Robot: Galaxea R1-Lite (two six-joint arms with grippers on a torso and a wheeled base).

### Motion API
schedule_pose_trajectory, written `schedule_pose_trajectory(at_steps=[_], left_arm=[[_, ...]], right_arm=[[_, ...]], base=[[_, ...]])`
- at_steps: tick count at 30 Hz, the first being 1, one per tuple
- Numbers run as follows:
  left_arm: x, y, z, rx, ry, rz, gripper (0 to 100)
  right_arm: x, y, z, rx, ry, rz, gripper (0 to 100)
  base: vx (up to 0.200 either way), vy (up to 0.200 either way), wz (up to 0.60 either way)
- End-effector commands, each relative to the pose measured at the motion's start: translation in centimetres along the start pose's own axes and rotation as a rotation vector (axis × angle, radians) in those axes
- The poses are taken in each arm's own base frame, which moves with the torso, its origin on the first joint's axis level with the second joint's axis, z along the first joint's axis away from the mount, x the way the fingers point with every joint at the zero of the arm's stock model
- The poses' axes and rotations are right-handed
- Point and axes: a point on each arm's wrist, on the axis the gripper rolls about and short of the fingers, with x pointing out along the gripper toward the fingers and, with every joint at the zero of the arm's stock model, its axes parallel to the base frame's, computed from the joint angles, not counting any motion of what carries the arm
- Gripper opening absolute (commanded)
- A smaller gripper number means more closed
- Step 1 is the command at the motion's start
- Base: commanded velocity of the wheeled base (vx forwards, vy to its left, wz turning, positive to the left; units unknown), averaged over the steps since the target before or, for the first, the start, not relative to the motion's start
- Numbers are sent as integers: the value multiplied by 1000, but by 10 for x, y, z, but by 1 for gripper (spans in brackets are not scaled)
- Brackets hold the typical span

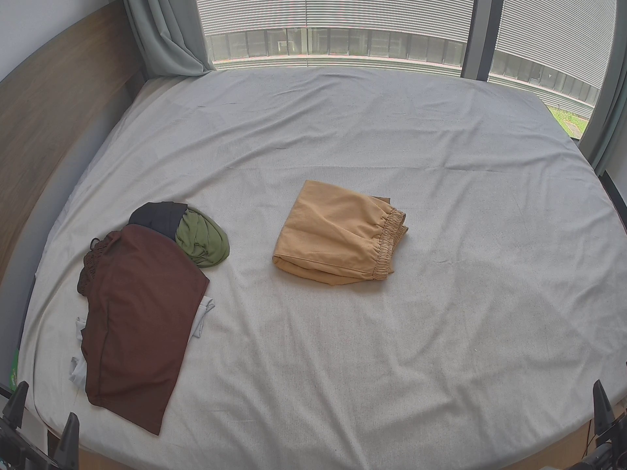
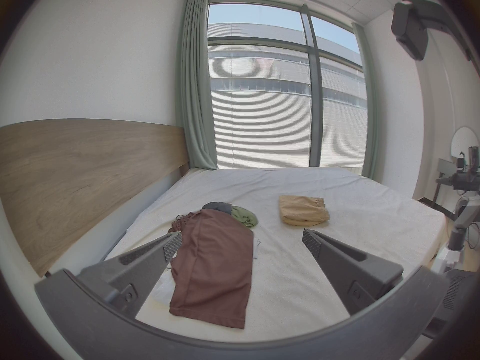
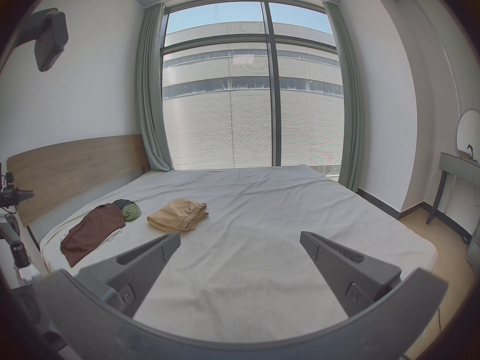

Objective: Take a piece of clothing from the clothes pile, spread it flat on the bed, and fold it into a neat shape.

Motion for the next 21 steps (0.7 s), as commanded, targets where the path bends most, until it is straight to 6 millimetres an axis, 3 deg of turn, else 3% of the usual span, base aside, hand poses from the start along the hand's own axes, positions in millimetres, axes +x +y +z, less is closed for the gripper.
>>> schedule_pose_trajectory(at_steps=[1, 21], left_arm=[[0, 1, -7, 15, 27, 44, 100], [-1, 2, -12, -5, 67, 72, 100]], right_arm=[[0, 0, -6, -11, 12, 4, 100], [0, 2, -7, -89, 18, 84, 100]], base=[[0, 0, 0], [0, 0, 0]])
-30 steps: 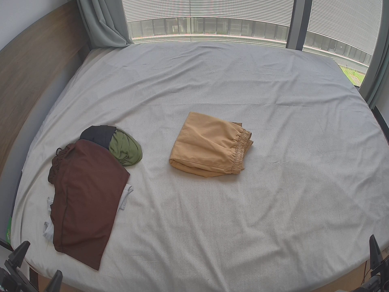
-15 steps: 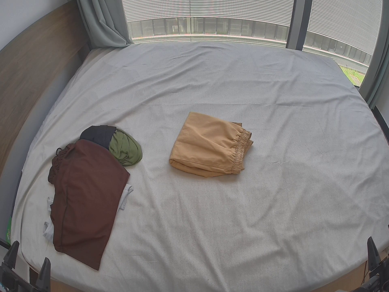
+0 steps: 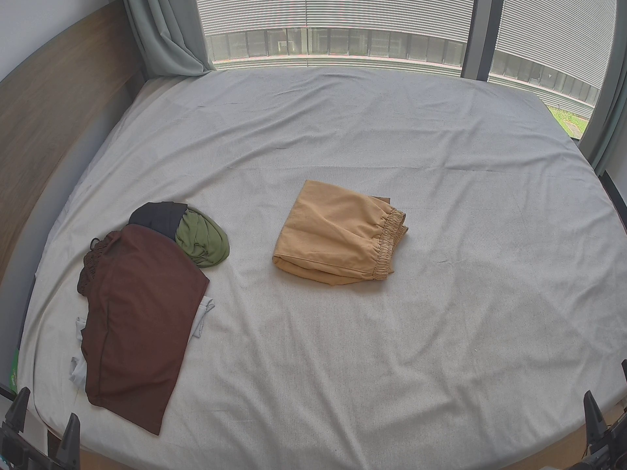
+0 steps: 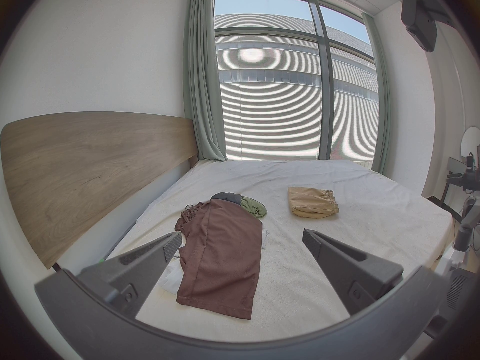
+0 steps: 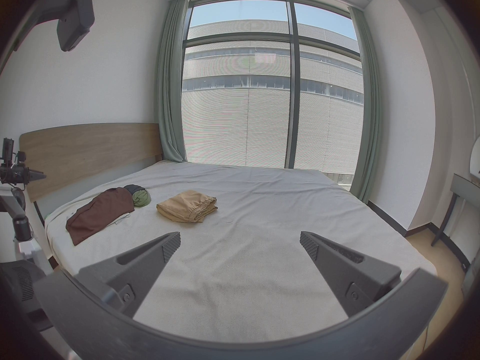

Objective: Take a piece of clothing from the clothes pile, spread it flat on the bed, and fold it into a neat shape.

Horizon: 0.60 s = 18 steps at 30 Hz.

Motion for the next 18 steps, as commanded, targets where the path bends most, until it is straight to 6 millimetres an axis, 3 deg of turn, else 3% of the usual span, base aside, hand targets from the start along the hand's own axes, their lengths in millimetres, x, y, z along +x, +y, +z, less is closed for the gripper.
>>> schedule_pose_trajectory(at_steps=[1, 6, 18], left_arm=[[1, 0, -5, 0, 8, 1, 100], [1, 0, -5, 0, 8, 1, 100], [1, 0, -5, 0, 8, 1, 100]], right_arm=[[0, 0, -6, 12, 10, -9, 100], [0, -1, -9, 89, 44, -95, 100], [0, -1, -9, 86, 44, -85, 100]], base=[[0, 0, 0], [0, 0, 0], [0, 0, 0]])
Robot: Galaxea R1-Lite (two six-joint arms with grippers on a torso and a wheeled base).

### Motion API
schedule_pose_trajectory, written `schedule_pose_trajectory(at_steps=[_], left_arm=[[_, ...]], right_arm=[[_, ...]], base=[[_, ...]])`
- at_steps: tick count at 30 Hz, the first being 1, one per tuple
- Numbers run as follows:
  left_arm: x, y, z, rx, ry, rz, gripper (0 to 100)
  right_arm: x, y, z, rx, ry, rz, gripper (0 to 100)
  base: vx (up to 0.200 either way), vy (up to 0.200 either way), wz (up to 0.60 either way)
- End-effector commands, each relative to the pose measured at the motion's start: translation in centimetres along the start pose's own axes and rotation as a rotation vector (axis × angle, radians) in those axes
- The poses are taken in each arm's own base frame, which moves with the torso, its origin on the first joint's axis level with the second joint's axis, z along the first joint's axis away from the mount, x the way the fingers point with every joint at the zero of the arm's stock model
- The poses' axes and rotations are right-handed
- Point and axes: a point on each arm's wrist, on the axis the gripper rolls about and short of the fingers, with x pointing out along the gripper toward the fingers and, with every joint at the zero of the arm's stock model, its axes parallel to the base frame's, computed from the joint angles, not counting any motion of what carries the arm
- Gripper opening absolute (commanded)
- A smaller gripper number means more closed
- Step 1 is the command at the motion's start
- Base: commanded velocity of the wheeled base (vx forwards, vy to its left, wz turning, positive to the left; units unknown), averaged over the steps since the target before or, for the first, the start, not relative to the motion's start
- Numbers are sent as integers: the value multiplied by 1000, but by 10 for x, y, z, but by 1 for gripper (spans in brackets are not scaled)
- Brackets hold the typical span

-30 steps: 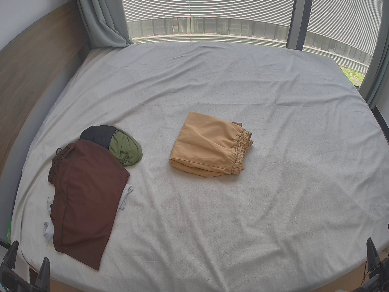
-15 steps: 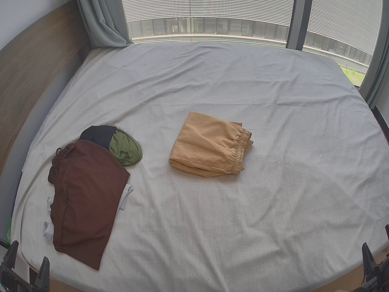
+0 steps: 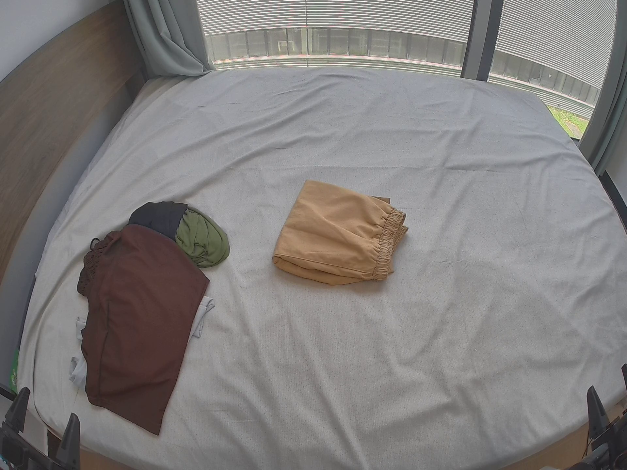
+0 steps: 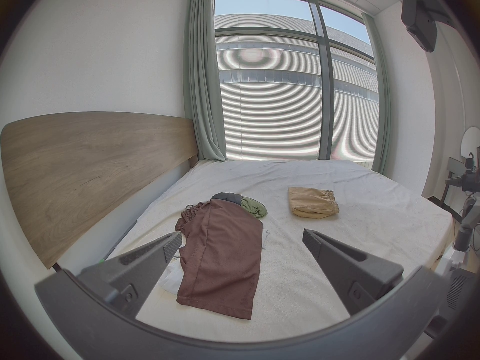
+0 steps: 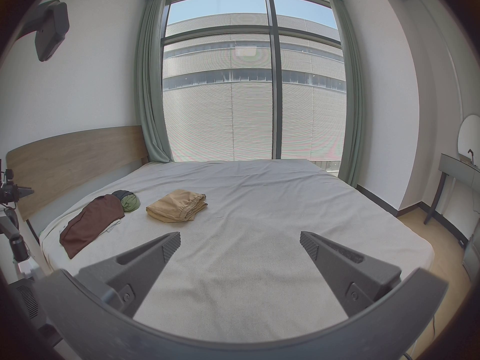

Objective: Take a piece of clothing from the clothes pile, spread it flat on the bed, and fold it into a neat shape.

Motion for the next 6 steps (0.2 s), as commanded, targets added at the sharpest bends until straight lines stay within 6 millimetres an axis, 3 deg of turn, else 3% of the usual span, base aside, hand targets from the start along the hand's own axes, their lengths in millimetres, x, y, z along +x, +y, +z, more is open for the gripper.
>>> schedule_pose_trajectory(at_steps=[1, 6], left_arm=[[1, 0, -5, 0, 7, 0, 100], [1, 0, -5, 0, 7, 0, 100]], right_arm=[[0, 0, -5, 0, 4, 1, 100], [0, 0, -5, 0, 4, 1, 100]], base=[[0, 0, 0], [0, 0, 0]])
